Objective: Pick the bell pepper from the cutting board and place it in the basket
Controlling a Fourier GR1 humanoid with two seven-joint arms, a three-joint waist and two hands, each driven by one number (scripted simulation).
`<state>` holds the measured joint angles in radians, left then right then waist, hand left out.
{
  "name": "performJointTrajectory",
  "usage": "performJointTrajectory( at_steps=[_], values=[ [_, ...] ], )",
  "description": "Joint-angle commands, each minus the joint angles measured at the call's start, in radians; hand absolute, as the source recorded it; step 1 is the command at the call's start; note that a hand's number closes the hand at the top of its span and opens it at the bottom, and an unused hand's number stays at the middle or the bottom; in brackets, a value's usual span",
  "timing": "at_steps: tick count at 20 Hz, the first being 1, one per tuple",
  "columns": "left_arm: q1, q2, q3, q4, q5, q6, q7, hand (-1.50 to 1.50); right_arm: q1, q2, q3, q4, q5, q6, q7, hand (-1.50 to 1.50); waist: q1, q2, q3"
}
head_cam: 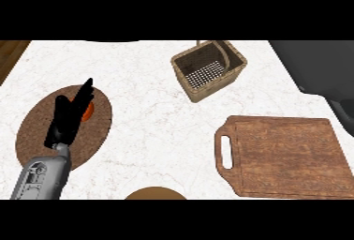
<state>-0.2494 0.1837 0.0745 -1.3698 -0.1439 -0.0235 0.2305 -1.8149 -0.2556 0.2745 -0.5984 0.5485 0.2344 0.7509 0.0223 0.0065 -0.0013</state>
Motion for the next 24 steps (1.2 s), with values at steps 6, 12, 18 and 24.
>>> performJointTrajectory(
  at_steps=[6,12,18,24],
  values=[
    [0.027,0.029,0.014,-0.049,0.011,-0.024,0.023,0.0,0.174,-0.021,-0.028,0.043,0.024,-0.077,-0.248,1.5,-0.001,-0.003,0.001],
    [-0.019,0.017,0.017,-0.005,0.018,-0.029,0.024,0.0,0.163,-0.017,-0.029,0.131,0.067,-0.039,-0.307,1.5,-0.003,-0.001,0.0],
    [0.014,-0.01,-0.006,-0.031,0.002,-0.014,0.002,0.0,0.227,-0.001,-0.156,0.21,-0.016,-0.124,-0.303,1.5,0.01,0.004,0.001],
    [-0.022,-0.023,-0.003,0.019,-0.004,-0.002,-0.009,0.0,0.258,0.017,-0.214,0.244,-0.035,-0.217,-0.397,-1.5,0.01,0.009,0.0]
  ],
)
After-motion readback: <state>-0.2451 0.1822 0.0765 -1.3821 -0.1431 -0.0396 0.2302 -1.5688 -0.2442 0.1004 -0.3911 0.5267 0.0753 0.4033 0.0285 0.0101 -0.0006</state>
